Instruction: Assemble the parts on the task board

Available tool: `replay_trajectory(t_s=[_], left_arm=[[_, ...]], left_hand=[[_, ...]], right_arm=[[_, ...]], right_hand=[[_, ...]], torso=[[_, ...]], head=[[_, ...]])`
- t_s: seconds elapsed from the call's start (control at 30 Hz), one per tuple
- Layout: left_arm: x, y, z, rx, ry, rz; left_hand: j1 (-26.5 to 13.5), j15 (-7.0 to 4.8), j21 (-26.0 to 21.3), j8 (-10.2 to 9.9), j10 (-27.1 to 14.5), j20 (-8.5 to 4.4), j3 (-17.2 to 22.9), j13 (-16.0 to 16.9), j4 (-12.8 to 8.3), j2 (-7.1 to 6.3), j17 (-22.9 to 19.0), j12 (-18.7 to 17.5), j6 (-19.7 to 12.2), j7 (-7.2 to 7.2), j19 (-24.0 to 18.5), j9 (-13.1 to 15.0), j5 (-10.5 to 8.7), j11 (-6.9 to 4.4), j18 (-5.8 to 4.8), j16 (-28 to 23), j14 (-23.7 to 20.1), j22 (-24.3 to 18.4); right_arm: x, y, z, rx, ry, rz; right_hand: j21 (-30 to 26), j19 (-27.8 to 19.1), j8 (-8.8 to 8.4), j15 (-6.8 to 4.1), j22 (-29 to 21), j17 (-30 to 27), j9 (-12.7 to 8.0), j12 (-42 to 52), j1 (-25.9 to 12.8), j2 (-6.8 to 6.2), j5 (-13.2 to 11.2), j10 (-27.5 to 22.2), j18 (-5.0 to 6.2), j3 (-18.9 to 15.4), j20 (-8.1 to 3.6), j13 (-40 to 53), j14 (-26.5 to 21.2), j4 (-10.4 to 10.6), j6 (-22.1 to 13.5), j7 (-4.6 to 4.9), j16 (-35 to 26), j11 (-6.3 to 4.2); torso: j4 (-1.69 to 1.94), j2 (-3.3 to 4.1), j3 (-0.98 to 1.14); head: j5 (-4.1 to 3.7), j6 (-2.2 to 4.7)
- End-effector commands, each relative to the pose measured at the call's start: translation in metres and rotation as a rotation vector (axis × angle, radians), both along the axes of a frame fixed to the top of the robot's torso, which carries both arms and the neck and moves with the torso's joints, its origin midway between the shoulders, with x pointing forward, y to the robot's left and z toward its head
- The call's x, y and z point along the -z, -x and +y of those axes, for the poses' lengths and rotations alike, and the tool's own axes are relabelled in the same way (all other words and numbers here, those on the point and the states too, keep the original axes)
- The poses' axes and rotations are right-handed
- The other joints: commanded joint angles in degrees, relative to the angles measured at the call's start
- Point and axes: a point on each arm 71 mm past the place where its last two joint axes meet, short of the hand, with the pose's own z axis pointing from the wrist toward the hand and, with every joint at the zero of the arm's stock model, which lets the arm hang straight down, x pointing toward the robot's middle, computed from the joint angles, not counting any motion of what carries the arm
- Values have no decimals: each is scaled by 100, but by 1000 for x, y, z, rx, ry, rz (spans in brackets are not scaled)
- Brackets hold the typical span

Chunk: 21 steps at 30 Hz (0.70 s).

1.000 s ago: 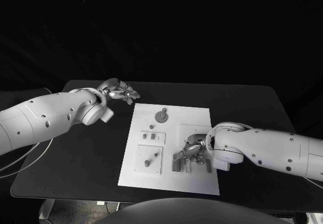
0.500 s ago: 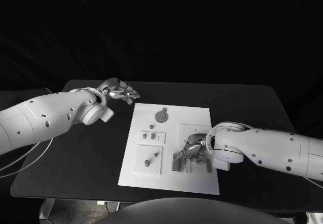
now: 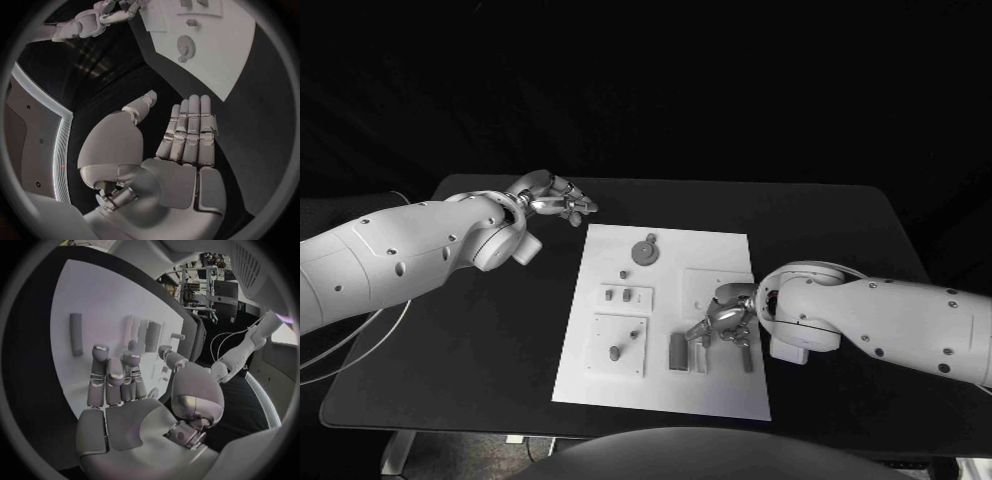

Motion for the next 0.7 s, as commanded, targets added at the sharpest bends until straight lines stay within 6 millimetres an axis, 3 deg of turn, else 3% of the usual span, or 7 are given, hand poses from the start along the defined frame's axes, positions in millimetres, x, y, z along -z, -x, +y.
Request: replay_trajectory(t_s=[0.03,0.23,0.37,0.47,0.5,0.7], left_arm=[[-1,0,-2,15,4,-4],[-1,0,-3,20,0,1],[0,0,-2,21,-4,6],[0,0,-2,19,-7,3],[0,0,-2,19,-7,3],[0,1,-1,20,-12,7]], left_hand=[[28,17,-22,25,-27,-3,-7,6,41,-10,9,-25,-55,-2,16,-6,10,18,100,-39,31,8],[21,16,-23,25,-26,-2,-13,7,46,-22,16,-24,-57,-2,17,-7,10,18,100,-42,33,10],[6,15,-26,25,32,-4,-22,25,65,-20,34,9,-61,-1,21,-9,10,-7,100,-52,38,19],[-7,14,-28,25,61,-5,-30,34,79,-18,47,24,-63,1,23,-10,10,-21,100,-59,41,25],[-13,13,-28,27,67,-5,-32,36,85,-15,52,26,-61,0,25,-10,10,-24,101,-60,44,27],[-33,11,-30,38,80,-7,-44,41,103,-17,66,32,-45,-6,30,-7,9,-31,101,-67,51,34]], right_arm=[[-11,-7,-8,-1,2,-61],[-21,-17,-30,49,-6,-42],[-19,-15,-44,56,18,-15],[-18,-12,-55,48,47,18],[-17,-11,-59,49,59,19],[-15,-6,-80,51,134,19]], right_hand=[[27,-3,29,-10,89,13,8,26,50,0,-9,-3,126,-24,-42,6,31,-11,-11,5,9,-24],[34,0,31,-8,89,15,17,32,86,34,-2,7,126,-37,-46,6,46,-31,-5,2,12,-27],[54,-9,35,2,95,48,32,45,236,317,16,34,126,-127,-48,2,97,-242,25,-2,24,-37],[78,-12,35,22,99,98,35,50,377,688,24,82,126,-271,-37,-16,172,-641,85,-15,35,-54],[78,-14,28,30,95,99,31,44,387,751,27,93,126,-298,-31,-25,183,-725,96,-22,32,-52],[79,-5,22,55,85,141,19,36,308,794,27,130,126,-352,-14,-48,235,-819,156,-37,35,-62]], torso=[[-5,-1,-1],[-12,-4,-2],[-6,-1,-8],[-12,4,1],[-11,5,3],[-7,0,0]], head=[[-18,23],[-54,57],[-91,80],[-114,92],[-134,97],[-221,104]])
